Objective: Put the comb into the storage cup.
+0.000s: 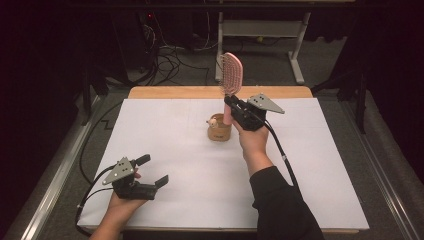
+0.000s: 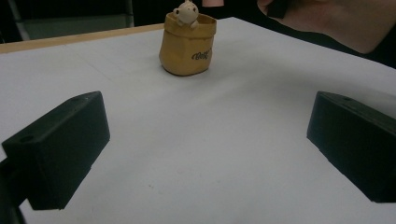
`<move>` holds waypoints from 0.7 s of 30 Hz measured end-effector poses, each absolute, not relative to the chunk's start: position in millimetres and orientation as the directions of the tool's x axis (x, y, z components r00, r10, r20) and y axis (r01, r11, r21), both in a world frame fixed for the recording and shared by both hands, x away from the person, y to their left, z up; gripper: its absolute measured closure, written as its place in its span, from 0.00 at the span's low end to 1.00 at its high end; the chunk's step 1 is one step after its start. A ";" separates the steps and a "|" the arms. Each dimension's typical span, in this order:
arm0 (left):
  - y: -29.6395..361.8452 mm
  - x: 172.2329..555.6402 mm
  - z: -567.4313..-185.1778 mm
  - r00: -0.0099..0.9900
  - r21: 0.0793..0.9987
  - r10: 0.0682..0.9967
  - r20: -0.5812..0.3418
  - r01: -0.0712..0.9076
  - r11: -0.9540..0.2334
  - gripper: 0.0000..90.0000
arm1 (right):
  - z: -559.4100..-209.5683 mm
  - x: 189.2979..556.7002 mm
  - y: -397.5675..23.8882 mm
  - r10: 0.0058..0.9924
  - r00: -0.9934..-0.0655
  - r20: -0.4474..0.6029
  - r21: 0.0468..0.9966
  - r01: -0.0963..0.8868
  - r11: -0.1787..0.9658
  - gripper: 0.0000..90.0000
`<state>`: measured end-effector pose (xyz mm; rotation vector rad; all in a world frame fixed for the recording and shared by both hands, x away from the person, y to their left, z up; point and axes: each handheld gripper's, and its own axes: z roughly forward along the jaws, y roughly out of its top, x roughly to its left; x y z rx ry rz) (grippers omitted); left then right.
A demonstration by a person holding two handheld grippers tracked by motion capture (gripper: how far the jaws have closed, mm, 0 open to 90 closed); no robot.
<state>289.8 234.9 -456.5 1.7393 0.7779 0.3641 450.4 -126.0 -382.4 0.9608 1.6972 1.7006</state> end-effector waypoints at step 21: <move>234.8 290.3 -457.3 0.735 0.938 0.663 -0.144 0.314 -0.145 0.00 | -402.0 464.9 -119.0 0.801 -0.580 0.148 0.985 0.155 -0.070 0.91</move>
